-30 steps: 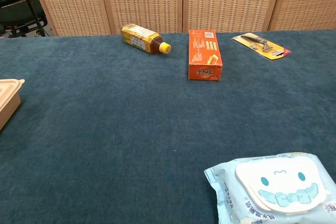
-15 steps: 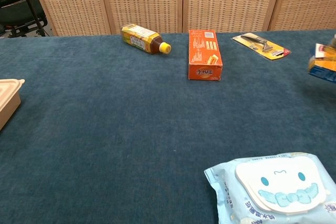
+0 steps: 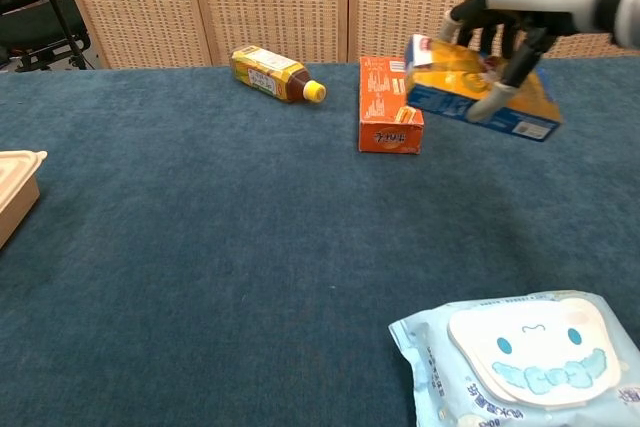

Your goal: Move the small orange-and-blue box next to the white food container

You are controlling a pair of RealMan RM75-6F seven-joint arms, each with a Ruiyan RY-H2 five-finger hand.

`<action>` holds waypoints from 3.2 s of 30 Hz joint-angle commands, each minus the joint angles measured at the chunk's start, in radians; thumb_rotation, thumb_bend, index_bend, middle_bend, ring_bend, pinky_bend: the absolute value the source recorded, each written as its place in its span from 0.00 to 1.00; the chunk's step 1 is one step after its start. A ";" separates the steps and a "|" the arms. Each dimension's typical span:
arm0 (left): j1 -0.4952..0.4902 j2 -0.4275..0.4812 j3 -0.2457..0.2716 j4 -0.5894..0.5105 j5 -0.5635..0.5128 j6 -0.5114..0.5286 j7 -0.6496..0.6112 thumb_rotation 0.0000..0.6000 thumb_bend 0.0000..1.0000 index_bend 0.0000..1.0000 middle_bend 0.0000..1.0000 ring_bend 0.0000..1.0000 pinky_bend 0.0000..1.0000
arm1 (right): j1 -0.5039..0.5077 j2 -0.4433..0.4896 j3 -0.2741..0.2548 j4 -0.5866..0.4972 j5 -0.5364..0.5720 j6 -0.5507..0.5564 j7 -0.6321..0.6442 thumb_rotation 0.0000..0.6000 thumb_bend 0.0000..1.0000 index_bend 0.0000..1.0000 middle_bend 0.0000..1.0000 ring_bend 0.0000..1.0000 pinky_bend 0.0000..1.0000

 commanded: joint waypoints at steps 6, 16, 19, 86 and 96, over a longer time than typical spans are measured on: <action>-0.005 0.043 -0.001 0.010 -0.017 -0.035 -0.079 1.00 0.00 0.00 0.00 0.00 0.00 | 0.189 -0.258 0.044 -0.116 0.357 0.146 -0.234 1.00 0.00 0.00 0.00 0.00 0.03; -0.004 0.065 -0.004 0.012 -0.034 -0.045 -0.124 1.00 0.00 0.00 0.00 0.00 0.00 | 0.121 -0.142 0.066 -0.280 0.167 0.208 -0.124 1.00 0.00 0.00 0.00 0.00 0.00; -0.005 0.064 0.000 0.010 -0.028 -0.046 -0.119 1.00 0.00 0.00 0.00 0.00 0.00 | 0.075 -0.052 0.055 -0.347 0.083 0.241 -0.110 1.00 0.00 0.00 0.00 0.00 0.00; -0.968 -1.066 -0.290 0.677 -0.656 -0.499 0.526 1.00 0.19 0.51 0.45 0.33 0.46 | -0.675 0.321 -0.249 0.264 -0.595 0.563 0.995 1.00 0.00 0.00 0.00 0.00 0.00; -0.841 -0.807 -0.166 0.403 -0.553 -0.457 0.513 1.00 0.16 0.52 0.46 0.34 0.47 | -0.681 0.321 -0.239 0.251 -0.593 0.550 0.978 1.00 0.00 0.00 0.00 0.00 0.00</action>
